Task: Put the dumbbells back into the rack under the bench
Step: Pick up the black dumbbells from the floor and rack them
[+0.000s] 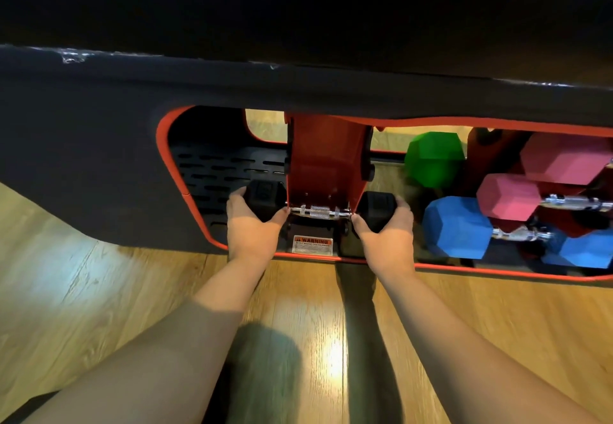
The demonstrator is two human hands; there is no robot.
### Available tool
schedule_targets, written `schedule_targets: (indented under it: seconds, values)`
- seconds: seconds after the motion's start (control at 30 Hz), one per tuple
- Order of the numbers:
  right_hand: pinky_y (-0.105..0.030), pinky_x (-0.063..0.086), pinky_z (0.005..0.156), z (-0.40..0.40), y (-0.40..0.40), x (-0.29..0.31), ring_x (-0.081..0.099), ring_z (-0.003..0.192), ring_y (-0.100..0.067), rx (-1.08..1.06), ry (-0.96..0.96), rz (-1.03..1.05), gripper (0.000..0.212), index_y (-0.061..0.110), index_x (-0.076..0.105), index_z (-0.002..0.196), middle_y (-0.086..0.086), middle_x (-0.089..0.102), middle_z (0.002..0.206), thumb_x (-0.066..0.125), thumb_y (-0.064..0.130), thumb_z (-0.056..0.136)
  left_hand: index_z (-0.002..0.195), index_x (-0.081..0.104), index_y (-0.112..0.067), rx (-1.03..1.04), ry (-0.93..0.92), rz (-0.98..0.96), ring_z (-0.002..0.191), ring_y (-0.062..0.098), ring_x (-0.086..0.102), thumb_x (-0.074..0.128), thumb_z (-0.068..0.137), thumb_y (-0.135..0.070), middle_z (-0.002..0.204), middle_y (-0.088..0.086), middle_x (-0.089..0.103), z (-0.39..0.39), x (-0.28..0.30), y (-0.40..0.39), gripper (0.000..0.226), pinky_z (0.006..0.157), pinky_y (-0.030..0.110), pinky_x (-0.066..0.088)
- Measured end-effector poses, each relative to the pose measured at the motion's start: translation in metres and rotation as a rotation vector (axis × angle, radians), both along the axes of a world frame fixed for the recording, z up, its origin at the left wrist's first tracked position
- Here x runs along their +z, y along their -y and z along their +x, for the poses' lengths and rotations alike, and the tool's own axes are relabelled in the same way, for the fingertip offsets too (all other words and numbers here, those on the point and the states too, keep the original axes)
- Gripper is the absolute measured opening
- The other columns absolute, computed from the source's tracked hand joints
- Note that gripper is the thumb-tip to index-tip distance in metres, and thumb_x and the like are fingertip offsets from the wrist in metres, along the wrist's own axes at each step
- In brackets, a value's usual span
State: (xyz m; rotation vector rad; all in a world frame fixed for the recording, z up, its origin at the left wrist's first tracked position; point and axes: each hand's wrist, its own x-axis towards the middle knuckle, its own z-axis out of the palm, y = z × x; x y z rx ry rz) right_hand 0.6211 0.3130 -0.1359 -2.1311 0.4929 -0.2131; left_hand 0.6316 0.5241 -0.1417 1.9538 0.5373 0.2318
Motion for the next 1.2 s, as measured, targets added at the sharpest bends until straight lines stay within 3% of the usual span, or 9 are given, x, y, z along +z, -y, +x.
schedule_targets:
  seconds: [0.23, 0.4, 0.57, 0.77, 0.9, 1.03, 1.2]
  values:
    - [-0.046, 0.041, 0.108, -0.002, -0.002, 0.004, 0.047, 0.128, -0.032, -0.003, -0.038, 0.005, 0.087, 0.010, 0.030, 0.151, -0.010, 0.044, 0.141, 0.080, 0.030, 0.082, 0.139, 0.038, -0.013, -0.022, -0.037, -0.026, 0.120, 0.025, 0.056, 0.085, 0.076, -0.024, 0.133, 0.008, 0.054, -0.001, 0.004, 0.000, 0.079, 0.101, 0.039, 0.050]
    - [-0.046, 0.041, 0.109, -0.003, -0.005, 0.008, 0.045, 0.130, -0.033, -0.016, -0.073, -0.010, 0.087, 0.012, 0.027, 0.152, -0.011, 0.041, 0.143, 0.078, 0.029, 0.083, 0.150, 0.028, -0.011, -0.073, -0.099, 0.043, 0.127, 0.025, 0.051, 0.082, 0.080, -0.028, 0.147, 0.007, 0.043, -0.006, 0.012, -0.001, 0.090, 0.094, 0.024, 0.039]
    - [-0.047, 0.038, 0.103, -0.011, -0.012, 0.010, 0.038, 0.129, -0.040, -0.020, -0.106, -0.128, 0.085, 0.012, 0.024, 0.153, -0.014, 0.034, 0.146, 0.072, 0.034, 0.087, 0.153, 0.025, -0.012, -0.150, -0.143, 0.145, 0.133, 0.028, 0.045, 0.080, 0.082, -0.036, 0.152, 0.007, 0.035, -0.013, 0.024, -0.004, 0.093, 0.100, 0.034, 0.041]
    - [-0.048, 0.029, 0.107, -0.026, -0.032, 0.016, 0.029, 0.134, -0.038, -0.037, -0.171, -0.300, 0.083, 0.024, 0.026, 0.153, -0.015, 0.016, 0.160, 0.070, 0.044, 0.085, 0.158, 0.006, -0.009, -0.379, -0.267, 0.279, 0.144, 0.029, 0.031, 0.072, 0.084, -0.052, 0.163, 0.008, 0.011, -0.029, 0.042, -0.012, 0.108, 0.115, 0.045, 0.034]
    - [-0.051, 0.027, 0.107, -0.044, -0.051, 0.016, 0.025, 0.138, -0.038, -0.020, -0.175, -0.373, 0.083, 0.025, 0.026, 0.152, -0.015, 0.006, 0.163, 0.070, 0.046, 0.085, 0.158, 0.000, -0.009, -0.567, -0.358, 0.410, 0.149, 0.029, 0.023, 0.065, 0.087, -0.058, 0.165, 0.011, 0.004, -0.035, 0.060, -0.027, 0.109, 0.117, 0.038, 0.029]
    - [-0.053, 0.026, 0.106, -0.058, -0.070, 0.017, 0.026, 0.136, -0.038, 0.012, -0.034, -0.417, 0.077, 0.022, 0.035, 0.146, -0.014, 0.019, 0.158, 0.072, 0.041, 0.081, 0.159, 0.001, -0.014, -0.772, -0.384, 0.539, 0.150, 0.026, 0.021, 0.058, 0.088, -0.065, 0.166, 0.009, 0.006, -0.037, 0.086, -0.050, 0.105, 0.117, 0.034, 0.025]
    - [-0.050, 0.031, 0.098, -0.085, -0.101, 0.019, 0.039, 0.122, -0.036, 0.138, 0.184, -0.437, 0.057, 0.021, 0.047, 0.130, -0.009, 0.038, 0.140, 0.068, 0.037, 0.080, 0.159, 0.009, -0.019, -0.937, -0.351, 0.613, 0.147, 0.023, 0.029, 0.057, 0.086, -0.069, 0.164, 0.006, 0.017, -0.067, 0.098, -0.088, 0.101, 0.117, 0.037, 0.031]
